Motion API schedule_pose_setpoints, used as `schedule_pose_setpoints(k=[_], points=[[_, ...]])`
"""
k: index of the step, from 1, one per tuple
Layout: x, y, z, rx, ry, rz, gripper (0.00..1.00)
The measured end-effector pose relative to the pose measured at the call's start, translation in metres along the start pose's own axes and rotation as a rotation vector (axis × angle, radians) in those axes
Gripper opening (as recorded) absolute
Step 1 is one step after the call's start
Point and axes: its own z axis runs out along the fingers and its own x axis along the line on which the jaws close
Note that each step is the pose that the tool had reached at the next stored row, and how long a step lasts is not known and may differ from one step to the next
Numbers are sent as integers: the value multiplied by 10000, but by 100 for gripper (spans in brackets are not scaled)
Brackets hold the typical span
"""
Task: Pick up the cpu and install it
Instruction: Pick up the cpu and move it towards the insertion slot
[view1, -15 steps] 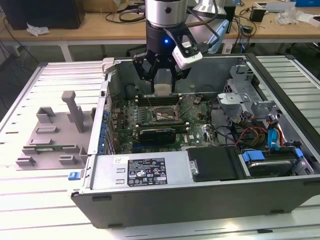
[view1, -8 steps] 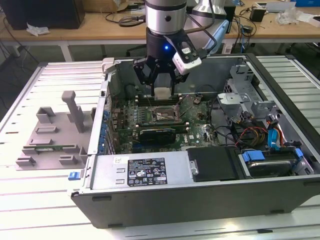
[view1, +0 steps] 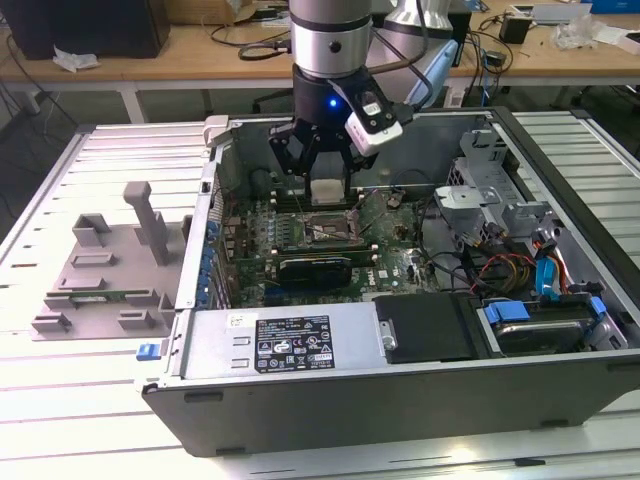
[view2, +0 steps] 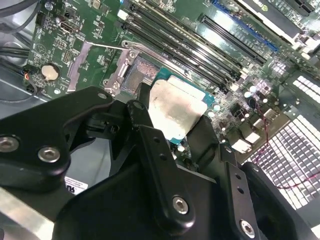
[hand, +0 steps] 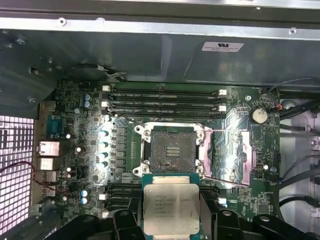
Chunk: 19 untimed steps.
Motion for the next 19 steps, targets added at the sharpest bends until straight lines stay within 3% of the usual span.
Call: schedule_pose_setpoints(k=[7, 14, 19], points=[[0, 22, 88, 4, -95, -16, 54], [-4, 144, 200, 4, -118, -21, 54], [-5, 184, 250, 5, -117, -20, 54]])
